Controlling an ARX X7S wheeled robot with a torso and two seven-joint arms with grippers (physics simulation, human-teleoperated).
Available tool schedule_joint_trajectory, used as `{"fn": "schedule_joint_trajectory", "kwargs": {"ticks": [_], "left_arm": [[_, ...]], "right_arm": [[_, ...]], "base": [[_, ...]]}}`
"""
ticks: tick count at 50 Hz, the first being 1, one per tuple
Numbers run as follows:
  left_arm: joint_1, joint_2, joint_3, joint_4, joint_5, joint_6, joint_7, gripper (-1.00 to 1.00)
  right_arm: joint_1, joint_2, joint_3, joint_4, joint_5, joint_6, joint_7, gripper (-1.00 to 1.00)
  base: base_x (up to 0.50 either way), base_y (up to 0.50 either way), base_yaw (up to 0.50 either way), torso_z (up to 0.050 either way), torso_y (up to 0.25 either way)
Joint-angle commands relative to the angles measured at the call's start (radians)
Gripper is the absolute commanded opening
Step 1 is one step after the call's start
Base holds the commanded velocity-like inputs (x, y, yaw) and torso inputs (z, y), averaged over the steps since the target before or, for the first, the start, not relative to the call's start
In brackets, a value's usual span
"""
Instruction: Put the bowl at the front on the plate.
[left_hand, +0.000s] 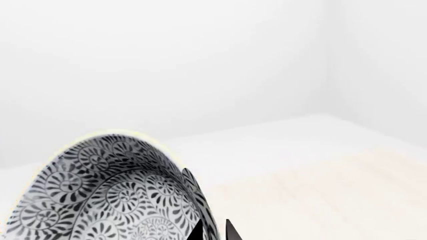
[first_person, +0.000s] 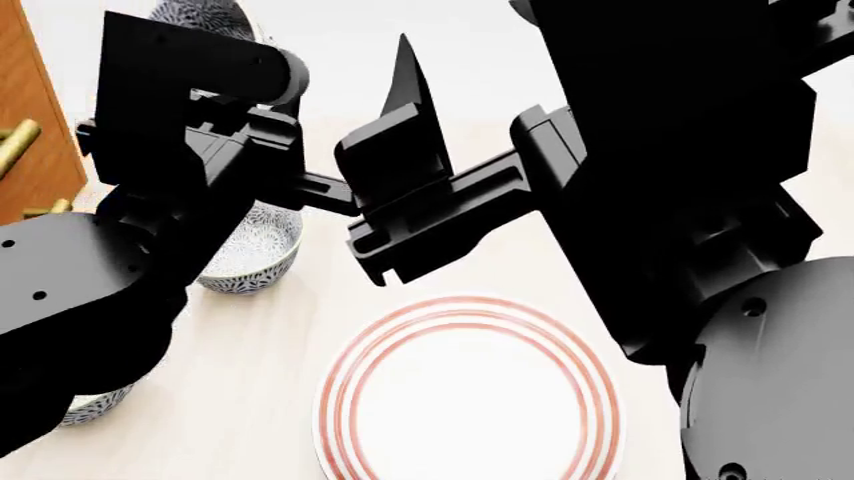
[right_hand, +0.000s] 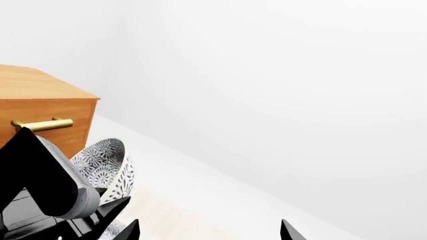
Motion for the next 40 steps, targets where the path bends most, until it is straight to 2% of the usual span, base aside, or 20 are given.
{"fn": "schedule_joint_trajectory", "kwargs": {"ticks": [1, 19, 40], "left_arm": [[-0.02, 0.037, 0.044, -0.086, 0.072, 0.051, 0.044, -1.0], [-0.028, 0.092, 0.122, -0.195, 0.154, 0.106, 0.091, -1.0], [-0.009, 0.18, 0.191, -0.293, 0.209, 0.15, 0.084, -1.0]], "right_arm": [[0.003, -0.004, -0.003, 0.001, -0.015, 0.0, -0.017, 1.0], [0.038, -0.013, -0.007, 0.013, -0.014, 0.008, -0.029, 1.0], [0.071, -0.021, -0.021, 0.027, 0.005, 0.021, -0.021, 1.0]], "base": [[0.0, 0.0, 0.0, 0.0, 0.0], [0.0, 0.0, 0.0, 0.0, 0.001], [0.0, 0.0, 0.0, 0.0, 0.0]]}}
